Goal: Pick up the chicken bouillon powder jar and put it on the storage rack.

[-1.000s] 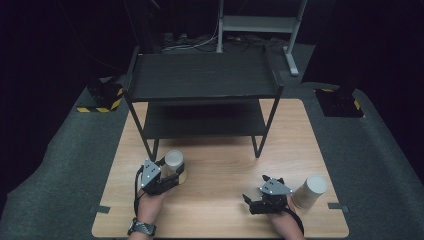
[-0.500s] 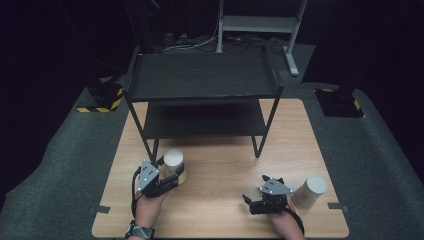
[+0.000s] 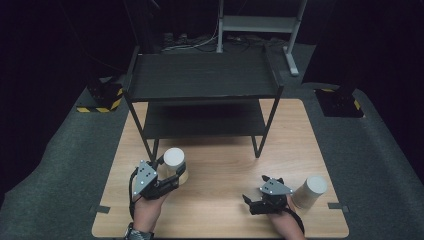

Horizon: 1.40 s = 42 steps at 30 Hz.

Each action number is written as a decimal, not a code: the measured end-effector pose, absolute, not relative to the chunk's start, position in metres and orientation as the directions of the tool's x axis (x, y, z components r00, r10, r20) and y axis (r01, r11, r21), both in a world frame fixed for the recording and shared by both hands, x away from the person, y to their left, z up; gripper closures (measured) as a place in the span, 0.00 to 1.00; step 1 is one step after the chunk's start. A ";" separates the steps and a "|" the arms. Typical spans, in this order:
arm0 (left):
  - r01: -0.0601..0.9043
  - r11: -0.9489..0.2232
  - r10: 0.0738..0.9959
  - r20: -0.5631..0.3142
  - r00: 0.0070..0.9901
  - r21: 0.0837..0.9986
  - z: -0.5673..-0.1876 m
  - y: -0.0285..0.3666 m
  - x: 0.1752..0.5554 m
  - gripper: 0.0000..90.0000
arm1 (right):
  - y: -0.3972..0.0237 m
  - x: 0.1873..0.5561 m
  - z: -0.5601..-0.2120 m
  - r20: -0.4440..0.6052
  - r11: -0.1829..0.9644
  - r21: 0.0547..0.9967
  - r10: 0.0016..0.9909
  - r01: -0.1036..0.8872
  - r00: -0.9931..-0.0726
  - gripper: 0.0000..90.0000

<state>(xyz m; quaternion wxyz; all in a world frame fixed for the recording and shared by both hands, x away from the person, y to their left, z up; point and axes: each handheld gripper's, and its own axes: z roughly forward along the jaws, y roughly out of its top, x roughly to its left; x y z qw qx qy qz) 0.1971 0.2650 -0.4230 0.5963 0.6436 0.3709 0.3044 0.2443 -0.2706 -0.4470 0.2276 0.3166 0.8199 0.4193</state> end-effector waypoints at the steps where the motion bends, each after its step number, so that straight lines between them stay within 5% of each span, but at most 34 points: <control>1: 0.114 -0.014 0.840 -0.050 0.540 0.993 -0.423 0.265 0.197 0.37 | -0.271 0.244 -0.447 -0.108 0.448 0.832 0.710 0.328 -0.696 0.00; 42: -0.018 0.066 0.833 -0.045 0.552 0.998 -0.310 0.276 0.211 0.37 | -0.273 0.245 -0.447 -0.095 0.436 0.836 0.712 0.333 -0.695 0.00</control>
